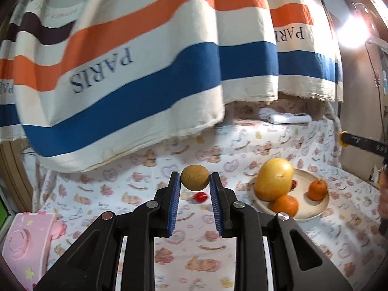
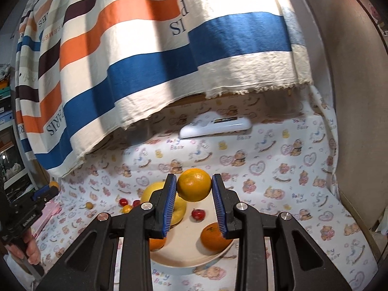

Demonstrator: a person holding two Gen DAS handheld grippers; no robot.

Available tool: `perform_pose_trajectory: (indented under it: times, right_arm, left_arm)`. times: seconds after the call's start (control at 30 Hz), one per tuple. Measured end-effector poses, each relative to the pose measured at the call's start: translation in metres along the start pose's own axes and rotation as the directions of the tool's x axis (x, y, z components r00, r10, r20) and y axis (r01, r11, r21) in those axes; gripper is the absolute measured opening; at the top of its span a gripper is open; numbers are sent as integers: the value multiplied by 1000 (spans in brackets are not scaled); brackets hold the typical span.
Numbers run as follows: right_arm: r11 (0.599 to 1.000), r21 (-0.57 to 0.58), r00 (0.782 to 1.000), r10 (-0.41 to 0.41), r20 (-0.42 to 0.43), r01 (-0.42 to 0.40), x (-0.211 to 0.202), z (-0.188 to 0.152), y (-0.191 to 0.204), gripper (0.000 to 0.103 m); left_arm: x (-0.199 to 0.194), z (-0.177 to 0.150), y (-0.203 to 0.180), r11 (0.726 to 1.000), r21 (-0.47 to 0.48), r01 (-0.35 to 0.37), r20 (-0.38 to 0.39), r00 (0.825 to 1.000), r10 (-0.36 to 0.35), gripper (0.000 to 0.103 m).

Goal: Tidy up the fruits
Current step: 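Lower both small fruits onto the plate and open both tools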

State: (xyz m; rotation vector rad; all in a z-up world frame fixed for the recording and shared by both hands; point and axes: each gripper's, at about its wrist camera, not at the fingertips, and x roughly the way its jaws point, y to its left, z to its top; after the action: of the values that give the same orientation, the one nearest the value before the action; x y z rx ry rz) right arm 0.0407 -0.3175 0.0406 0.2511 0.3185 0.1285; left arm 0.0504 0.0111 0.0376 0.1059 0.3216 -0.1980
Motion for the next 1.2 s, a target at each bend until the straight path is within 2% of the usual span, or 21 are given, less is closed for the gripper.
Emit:
perform_pose_trajectory:
  times: [0.13,0.27,0.37,0.4,0.47,0.5,0.57,0.63,0.7,0.8,0.87,1.0,1.07,1.2]
  right_arm:
    - [1000,-1,999,-14,-46,14,14,-5,-4,31]
    - [1000,-3,996,-10,-93,10,24,-10,-6,31]
    - [1000,2,990,4,-144,-4,30,-11,-6,31]
    - [1000,1,986,2,-168,-2,32,-11,-5,31]
    - [1000,20,975,13,-220,-8,37,-13,-6,31]
    - [999,36,967,23,-252,-15,40,-15,-7,31]
    - [996,88,950,54,-307,-28,46,-19,-12,31]
    - [986,160,921,99,-376,-40,55,-25,-18,31]
    - [983,181,898,114,-425,-39,60,-29,-19,31]
    - [989,145,889,78,-450,-14,62,-34,-15,31]
    - [993,121,879,66,-473,-9,64,-37,-10,31]
    - [993,114,857,70,-510,-13,69,-45,-5,31]
    - [994,112,854,59,-516,-1,71,-46,-5,31]
    - [994,111,849,50,-527,11,73,-48,-7,31]
  left_arm:
    - [21,13,-27,998,27,60,-93,994,-57,24]
    - [40,20,-59,986,26,166,-180,971,-159,24]
    - [55,19,-87,962,18,272,-255,932,-258,24]
    - [60,17,-98,946,7,323,-288,907,-308,24]
    - [67,12,-115,927,-5,374,-331,875,-354,24]
    - [70,9,-124,922,-6,387,-349,863,-365,24]
    - [77,3,-138,921,-2,391,-377,852,-363,24]
    - [86,-3,-147,922,-18,387,-413,837,-359,24]
    - [93,-8,-149,930,-34,365,-461,820,-339,24]
    - [98,-14,-149,927,-83,365,-488,797,-357,24]
    - [100,-17,-151,935,-70,348,-500,799,-334,24]
    - [98,-19,-155,934,-54,354,-498,801,-333,24]
    - [97,-21,-157,930,-53,365,-500,796,-341,24]
    - [95,-25,-162,932,-9,362,-501,805,-317,24]
